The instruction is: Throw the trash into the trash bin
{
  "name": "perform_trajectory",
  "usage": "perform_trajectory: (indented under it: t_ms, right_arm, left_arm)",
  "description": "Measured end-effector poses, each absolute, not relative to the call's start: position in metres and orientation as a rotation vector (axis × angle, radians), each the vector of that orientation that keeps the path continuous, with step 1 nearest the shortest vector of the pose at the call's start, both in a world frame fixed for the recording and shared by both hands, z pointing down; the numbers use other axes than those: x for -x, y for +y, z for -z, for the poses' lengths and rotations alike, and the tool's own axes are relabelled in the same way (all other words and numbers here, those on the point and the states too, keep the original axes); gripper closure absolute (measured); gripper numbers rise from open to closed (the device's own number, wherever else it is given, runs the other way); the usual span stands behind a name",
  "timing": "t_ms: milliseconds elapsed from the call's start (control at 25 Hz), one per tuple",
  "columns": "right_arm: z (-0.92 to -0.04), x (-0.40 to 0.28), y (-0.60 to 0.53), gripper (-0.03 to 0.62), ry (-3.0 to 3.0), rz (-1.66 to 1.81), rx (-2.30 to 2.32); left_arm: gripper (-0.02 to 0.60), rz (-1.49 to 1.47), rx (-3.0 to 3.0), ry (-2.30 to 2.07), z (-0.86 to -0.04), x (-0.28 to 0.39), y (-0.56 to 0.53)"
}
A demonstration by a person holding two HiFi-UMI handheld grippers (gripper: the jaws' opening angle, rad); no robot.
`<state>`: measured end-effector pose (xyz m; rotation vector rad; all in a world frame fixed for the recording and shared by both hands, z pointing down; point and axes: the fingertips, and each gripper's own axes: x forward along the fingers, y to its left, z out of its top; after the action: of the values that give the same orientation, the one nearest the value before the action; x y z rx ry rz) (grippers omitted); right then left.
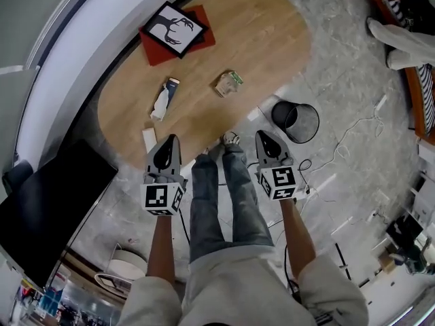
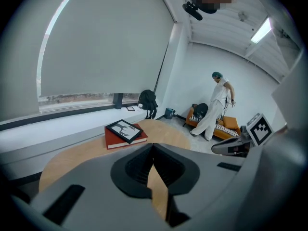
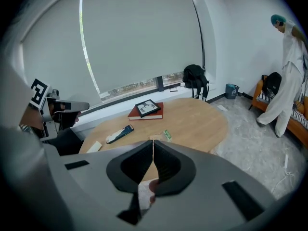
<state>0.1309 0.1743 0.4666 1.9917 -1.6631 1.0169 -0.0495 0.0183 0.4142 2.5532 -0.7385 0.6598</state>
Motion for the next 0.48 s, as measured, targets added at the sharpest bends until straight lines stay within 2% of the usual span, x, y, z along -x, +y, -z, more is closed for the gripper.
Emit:
perform_trajectory:
  t_ms: [480]
  right_arm:
    - [-0.527, -0.136, 0.133, 0.563, -1.69, -1.071, -1.929]
  left_arm:
    - [0.563, -0.704, -2.499, -0.714, -0.453, 0.042, 0.022]
